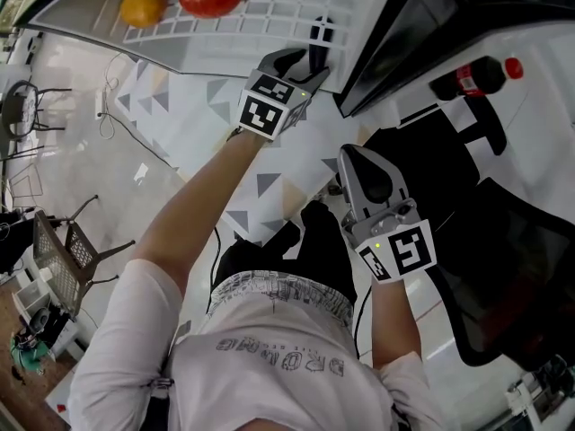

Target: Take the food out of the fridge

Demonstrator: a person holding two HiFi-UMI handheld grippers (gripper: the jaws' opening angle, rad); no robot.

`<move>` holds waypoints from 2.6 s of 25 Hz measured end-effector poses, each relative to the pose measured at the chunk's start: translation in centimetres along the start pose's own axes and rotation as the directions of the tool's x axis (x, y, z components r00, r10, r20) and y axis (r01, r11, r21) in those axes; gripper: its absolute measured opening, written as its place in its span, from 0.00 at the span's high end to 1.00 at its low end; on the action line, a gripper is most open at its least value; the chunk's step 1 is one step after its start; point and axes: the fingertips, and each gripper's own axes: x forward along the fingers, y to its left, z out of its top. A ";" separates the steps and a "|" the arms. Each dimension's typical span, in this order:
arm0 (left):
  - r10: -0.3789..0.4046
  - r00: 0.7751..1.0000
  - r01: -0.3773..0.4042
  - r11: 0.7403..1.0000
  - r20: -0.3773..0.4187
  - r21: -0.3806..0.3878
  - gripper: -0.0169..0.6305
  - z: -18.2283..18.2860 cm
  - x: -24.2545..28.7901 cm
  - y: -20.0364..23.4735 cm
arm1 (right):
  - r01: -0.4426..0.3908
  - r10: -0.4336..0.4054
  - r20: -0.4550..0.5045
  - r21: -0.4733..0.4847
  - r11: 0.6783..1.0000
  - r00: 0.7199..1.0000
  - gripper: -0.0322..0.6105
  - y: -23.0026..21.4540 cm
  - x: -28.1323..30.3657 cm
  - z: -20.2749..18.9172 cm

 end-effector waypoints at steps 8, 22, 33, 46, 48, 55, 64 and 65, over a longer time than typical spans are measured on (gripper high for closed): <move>0.012 0.998 -0.013 1.000 -0.055 -0.028 0.61 -0.6 1.7 -0.2 | 0.007 -0.007 -0.009 -0.003 1.000 1.000 0.95 -0.6 -0.2 -0.3; 0.063 0.993 -0.065 0.998 -0.101 -0.015 0.73 -1.1 1.1 -0.7 | 0.010 -0.010 -0.006 -0.009 1.000 1.000 0.95 -0.3 -0.2 -0.4; 0.073 0.996 -0.074 0.997 -0.049 -0.024 0.77 -0.1 -3.3 0.4 | 0.008 -0.008 -0.004 -0.044 0.999 1.000 0.95 0.7 0.0 1.7; 0.065 0.998 -0.064 0.997 0.024 -0.050 0.77 1.7 -11.4 -1.5 | -0.014 0.014 -0.005 -0.083 0.996 1.000 0.95 4.5 0.8 5.0; 0.067 0.997 -0.065 0.996 0.040 -0.055 0.77 2.1 -12.9 -1.9 | -0.017 0.016 -0.007 -0.090 0.996 1.000 0.95 5.1 0.8 5.3; 0.079 0.994 -0.073 0.995 0.079 -0.075 0.77 2.0 -18.1 -3.3 | -0.022 0.020 -0.016 -0.117 0.993 1.000 0.95 7.1 0.9 6.1; 0.104 0.985 -0.091 0.991 0.134 -0.102 0.77 2.4 -24.0 -3.7 | -0.028 0.024 -0.025 -0.141 0.990 0.999 0.95 8.9 0.9 7.5; 0.108 0.984 -0.093 0.990 0.144 -0.105 0.77 2.7 -24.6 -3.7 | -0.029 0.026 -0.026 -0.145 0.989 0.999 0.95 9.1 0.9 7.6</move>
